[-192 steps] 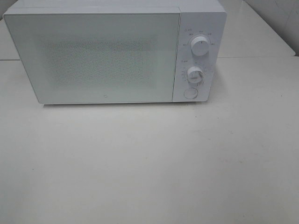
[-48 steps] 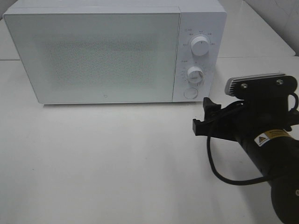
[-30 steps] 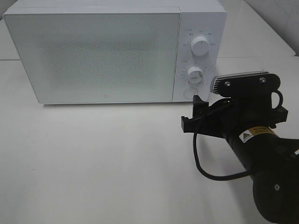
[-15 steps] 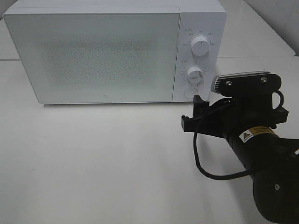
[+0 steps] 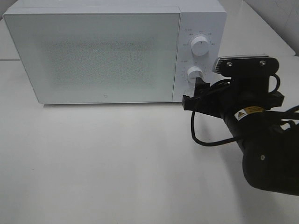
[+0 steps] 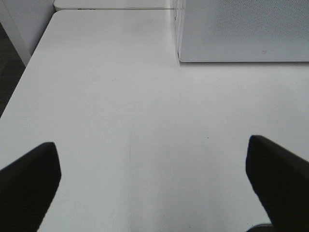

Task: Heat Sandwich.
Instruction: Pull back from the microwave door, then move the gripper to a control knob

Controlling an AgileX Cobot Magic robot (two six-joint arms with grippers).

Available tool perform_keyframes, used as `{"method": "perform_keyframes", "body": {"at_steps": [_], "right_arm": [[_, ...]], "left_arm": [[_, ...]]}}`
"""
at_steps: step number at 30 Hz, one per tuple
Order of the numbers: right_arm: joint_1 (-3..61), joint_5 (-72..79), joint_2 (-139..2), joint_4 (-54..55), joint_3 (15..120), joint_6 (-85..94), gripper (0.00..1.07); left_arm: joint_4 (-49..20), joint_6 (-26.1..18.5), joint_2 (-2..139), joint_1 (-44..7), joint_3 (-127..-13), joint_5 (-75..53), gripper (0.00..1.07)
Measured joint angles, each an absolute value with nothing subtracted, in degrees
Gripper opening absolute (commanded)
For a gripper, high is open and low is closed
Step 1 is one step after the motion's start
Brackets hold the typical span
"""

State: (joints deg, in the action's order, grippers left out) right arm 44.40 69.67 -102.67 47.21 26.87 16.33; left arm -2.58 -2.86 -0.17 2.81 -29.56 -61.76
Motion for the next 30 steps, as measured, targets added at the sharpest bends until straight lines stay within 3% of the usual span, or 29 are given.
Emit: {"method": "perform_keyframes", "body": {"at_steps": [13,30], "right_arm": [[44.3,69.6,-110.6,45.8,33.5,15.8,0.76],[37.4,69.7,-116.9,39.0,42.2,14.3,0.76]], "left_arm": [[-2.6,-2.9,-0.2,2.8,-29.6,-61.8,1.00],[-2.6,-2.9,-0.2,2.8,-29.6,-61.8,1.00]]}}
